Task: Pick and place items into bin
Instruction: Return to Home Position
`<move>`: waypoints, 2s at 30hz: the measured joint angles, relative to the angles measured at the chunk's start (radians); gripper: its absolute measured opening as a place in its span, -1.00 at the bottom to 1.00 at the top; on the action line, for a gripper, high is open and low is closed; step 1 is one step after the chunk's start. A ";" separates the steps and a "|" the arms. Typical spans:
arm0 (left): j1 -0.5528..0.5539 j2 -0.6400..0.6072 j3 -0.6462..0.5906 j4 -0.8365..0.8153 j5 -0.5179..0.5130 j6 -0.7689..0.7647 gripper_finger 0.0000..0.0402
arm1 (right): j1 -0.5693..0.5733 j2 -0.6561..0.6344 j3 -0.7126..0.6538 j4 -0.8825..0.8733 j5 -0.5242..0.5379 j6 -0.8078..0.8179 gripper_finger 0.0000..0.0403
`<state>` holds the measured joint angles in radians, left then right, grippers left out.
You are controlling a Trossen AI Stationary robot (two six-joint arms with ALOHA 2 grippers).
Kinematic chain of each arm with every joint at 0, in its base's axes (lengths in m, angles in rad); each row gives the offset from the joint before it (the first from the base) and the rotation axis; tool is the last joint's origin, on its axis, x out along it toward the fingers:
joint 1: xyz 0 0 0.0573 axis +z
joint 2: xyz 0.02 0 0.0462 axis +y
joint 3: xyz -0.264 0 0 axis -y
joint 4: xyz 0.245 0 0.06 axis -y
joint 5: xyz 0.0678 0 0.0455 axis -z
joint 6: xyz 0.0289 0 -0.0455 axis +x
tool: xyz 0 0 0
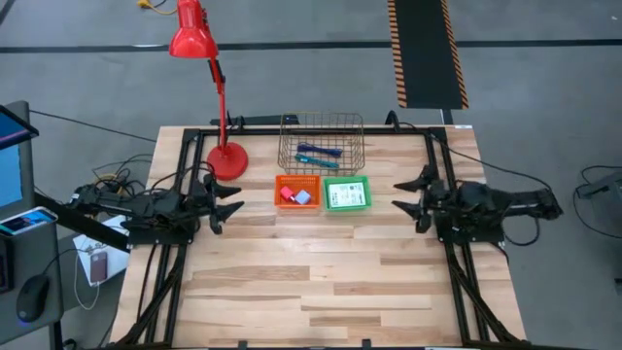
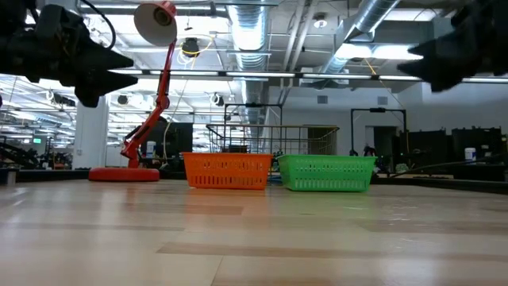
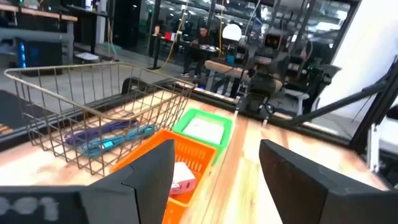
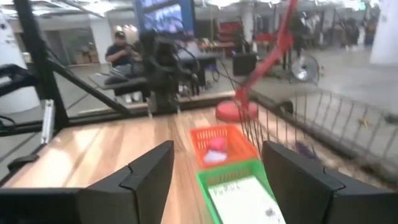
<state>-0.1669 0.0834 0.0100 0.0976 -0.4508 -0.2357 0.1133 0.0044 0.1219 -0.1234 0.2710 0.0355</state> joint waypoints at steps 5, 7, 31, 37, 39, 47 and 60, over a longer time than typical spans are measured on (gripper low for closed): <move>0.000 0.000 -0.001 -0.009 0.000 -0.004 0.13 | -0.054 0.003 -0.062 0.014 0.021 0.094 0.19; 0.000 0.000 -0.001 -0.008 0.000 0.017 0.13 | -0.076 0.015 -0.065 0.033 0.013 0.111 0.19; 0.000 0.000 -0.003 -0.009 -0.001 0.150 0.13 | -0.061 0.016 -0.075 0.058 0.014 0.115 0.19; 0.000 0.000 -0.003 -0.009 -0.001 0.143 0.13 | -0.061 0.016 -0.075 0.057 0.014 0.115 0.19; 0.000 0.000 -0.003 -0.009 -0.001 0.142 0.13 | -0.061 0.016 -0.075 0.057 0.014 0.115 0.19; 0.000 0.000 -0.003 -0.009 -0.001 0.146 0.13 | -0.061 0.016 -0.075 0.057 0.014 0.115 0.19; 0.000 0.000 -0.003 -0.009 -0.001 0.140 0.13 | -0.061 0.016 -0.075 0.057 0.014 0.115 0.19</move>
<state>-0.1669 0.0830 0.0067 0.0887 -0.4519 -0.0955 0.0521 0.0204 0.0467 -0.0666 0.2855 0.1505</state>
